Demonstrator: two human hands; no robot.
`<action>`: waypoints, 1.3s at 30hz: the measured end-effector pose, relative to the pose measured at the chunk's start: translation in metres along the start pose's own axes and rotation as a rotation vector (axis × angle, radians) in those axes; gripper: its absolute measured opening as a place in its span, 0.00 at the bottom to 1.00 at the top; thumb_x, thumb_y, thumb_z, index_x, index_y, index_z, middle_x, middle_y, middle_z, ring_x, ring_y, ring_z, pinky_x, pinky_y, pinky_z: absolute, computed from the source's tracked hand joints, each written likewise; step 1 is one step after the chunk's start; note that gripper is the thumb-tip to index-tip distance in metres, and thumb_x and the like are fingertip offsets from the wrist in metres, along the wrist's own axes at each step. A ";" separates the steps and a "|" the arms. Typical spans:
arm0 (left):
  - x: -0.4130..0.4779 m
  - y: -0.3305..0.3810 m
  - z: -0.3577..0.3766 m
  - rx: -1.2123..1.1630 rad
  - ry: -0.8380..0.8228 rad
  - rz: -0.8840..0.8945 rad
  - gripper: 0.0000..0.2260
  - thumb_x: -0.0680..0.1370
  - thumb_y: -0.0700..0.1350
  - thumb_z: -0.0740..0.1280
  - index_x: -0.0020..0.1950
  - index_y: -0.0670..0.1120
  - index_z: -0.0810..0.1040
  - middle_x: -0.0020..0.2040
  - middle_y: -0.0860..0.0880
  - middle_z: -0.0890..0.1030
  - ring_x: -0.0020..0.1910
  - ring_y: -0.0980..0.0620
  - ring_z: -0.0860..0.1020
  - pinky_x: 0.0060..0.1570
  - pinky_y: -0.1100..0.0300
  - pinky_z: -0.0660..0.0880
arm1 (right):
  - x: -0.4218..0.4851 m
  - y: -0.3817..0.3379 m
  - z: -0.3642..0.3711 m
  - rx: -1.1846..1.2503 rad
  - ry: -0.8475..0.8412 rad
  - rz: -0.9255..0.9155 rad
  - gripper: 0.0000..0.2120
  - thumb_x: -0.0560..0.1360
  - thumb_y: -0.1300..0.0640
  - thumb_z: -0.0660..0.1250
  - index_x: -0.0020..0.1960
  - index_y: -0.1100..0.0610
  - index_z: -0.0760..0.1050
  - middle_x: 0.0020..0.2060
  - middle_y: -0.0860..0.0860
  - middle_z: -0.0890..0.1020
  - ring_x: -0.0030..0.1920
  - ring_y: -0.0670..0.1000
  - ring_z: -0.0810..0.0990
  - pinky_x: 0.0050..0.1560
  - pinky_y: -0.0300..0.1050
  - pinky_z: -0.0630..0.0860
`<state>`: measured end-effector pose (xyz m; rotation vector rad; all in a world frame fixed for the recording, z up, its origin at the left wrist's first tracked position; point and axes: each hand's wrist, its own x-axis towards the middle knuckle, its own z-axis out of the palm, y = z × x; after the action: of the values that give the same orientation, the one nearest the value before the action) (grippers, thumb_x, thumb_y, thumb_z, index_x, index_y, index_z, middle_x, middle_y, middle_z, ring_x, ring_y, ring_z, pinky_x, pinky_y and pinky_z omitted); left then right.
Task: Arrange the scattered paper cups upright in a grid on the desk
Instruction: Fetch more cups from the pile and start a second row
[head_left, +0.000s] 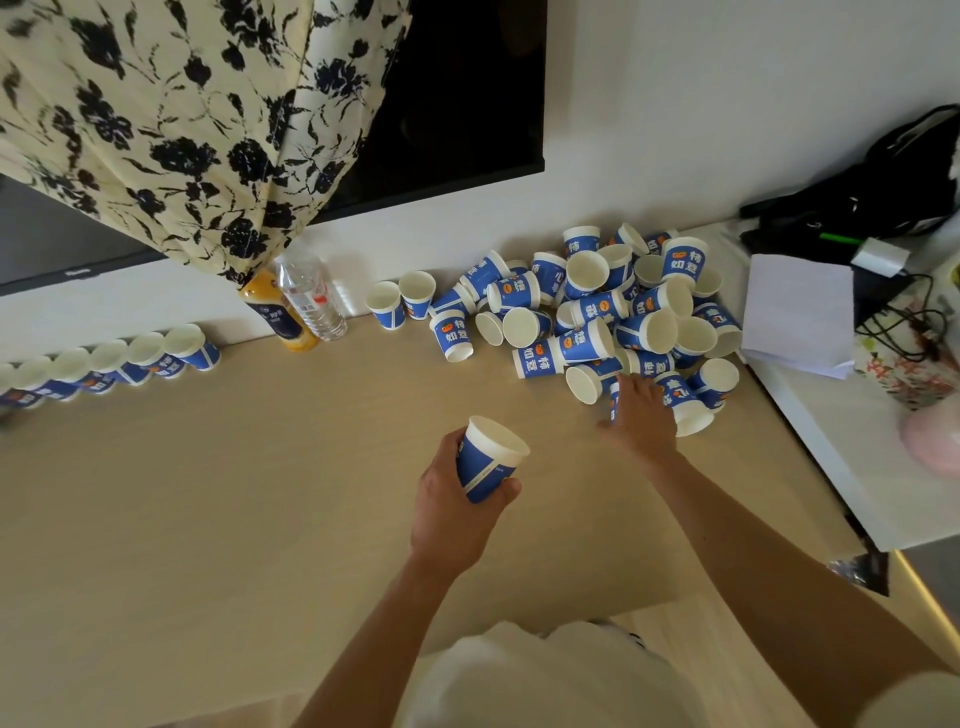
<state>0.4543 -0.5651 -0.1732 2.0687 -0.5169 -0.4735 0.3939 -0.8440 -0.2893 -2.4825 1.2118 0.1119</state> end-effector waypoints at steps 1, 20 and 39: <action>0.000 -0.001 -0.001 -0.003 0.006 -0.002 0.27 0.70 0.48 0.79 0.65 0.51 0.73 0.53 0.58 0.81 0.49 0.64 0.78 0.42 0.72 0.74 | 0.001 0.002 0.004 -0.020 -0.007 -0.003 0.38 0.72 0.51 0.75 0.75 0.58 0.61 0.75 0.57 0.66 0.75 0.61 0.63 0.69 0.61 0.70; -0.003 -0.008 0.002 -0.027 0.012 -0.049 0.24 0.71 0.46 0.78 0.62 0.54 0.71 0.50 0.61 0.80 0.46 0.67 0.78 0.39 0.74 0.72 | -0.036 0.019 0.040 0.225 0.019 0.067 0.42 0.69 0.52 0.78 0.76 0.56 0.60 0.68 0.57 0.72 0.67 0.59 0.73 0.58 0.57 0.75; -0.035 -0.058 -0.087 -0.207 0.385 -0.172 0.22 0.69 0.59 0.69 0.61 0.58 0.69 0.54 0.58 0.79 0.55 0.50 0.77 0.53 0.53 0.75 | -0.109 -0.123 0.026 0.789 -0.142 -0.108 0.28 0.65 0.67 0.79 0.60 0.53 0.73 0.51 0.47 0.82 0.49 0.45 0.81 0.45 0.39 0.77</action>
<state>0.4804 -0.4580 -0.1751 1.9460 -0.0598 -0.2068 0.4232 -0.6845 -0.2517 -1.8015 0.8348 -0.1840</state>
